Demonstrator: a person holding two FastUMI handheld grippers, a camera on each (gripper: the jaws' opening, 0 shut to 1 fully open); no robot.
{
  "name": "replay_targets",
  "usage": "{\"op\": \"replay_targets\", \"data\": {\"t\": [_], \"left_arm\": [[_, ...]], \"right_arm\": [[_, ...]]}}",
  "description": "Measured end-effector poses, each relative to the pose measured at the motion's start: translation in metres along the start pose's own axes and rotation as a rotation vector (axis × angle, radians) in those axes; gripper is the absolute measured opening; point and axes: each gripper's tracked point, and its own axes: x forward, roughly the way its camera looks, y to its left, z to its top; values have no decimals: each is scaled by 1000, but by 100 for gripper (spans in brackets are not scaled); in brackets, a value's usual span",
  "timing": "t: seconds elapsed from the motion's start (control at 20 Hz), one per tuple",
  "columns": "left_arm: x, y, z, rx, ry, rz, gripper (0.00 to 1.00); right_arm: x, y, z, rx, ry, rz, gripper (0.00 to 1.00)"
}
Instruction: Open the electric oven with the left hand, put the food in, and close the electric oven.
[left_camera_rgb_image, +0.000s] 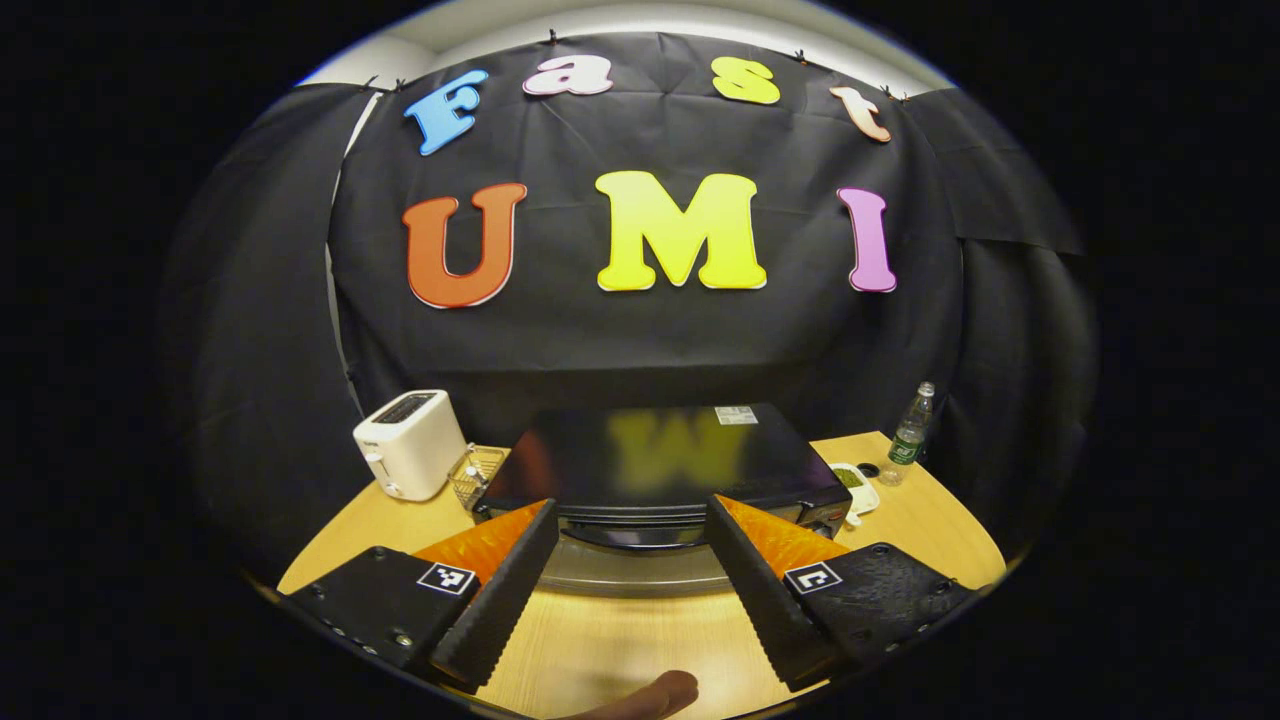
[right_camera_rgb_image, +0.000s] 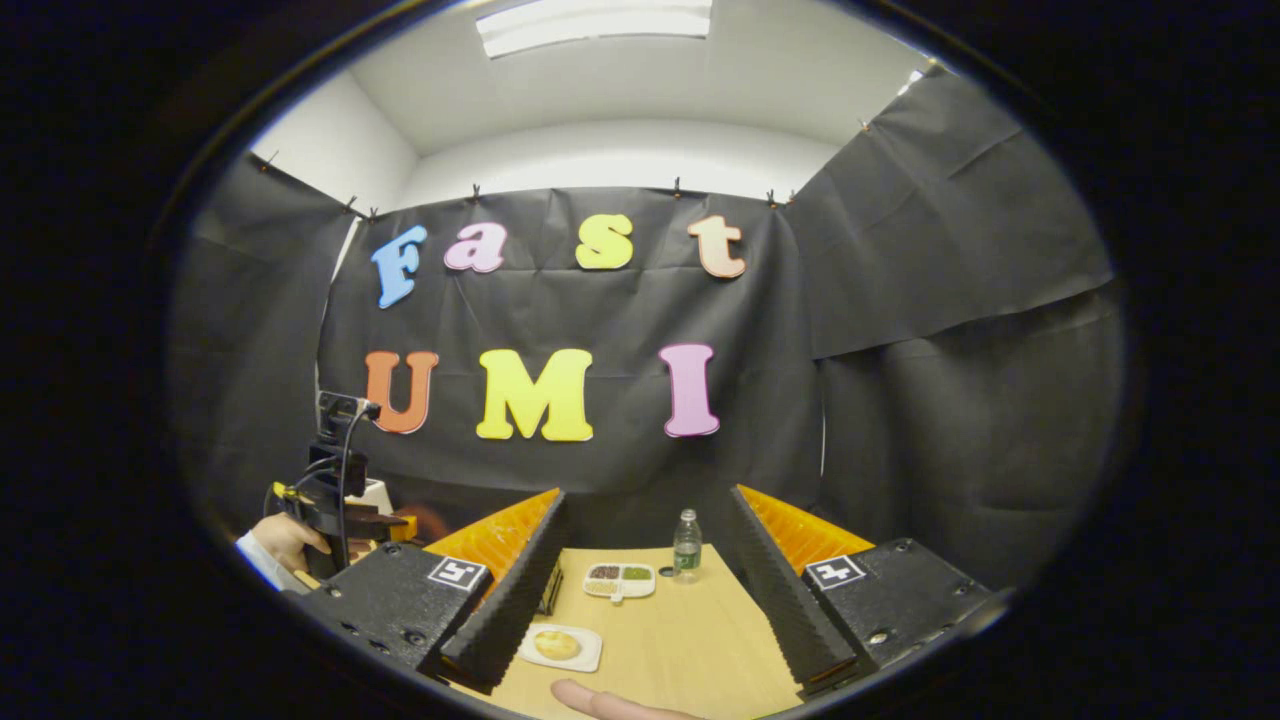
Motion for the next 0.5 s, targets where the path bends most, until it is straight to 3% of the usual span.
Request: {"op": "replay_targets", "data": {"t": [0.5], "left_arm": [[49, 1, -38, 12, 131, 19, 96]], "right_arm": [[-2, -9, -1, -9, 1, -10, 97]]}}
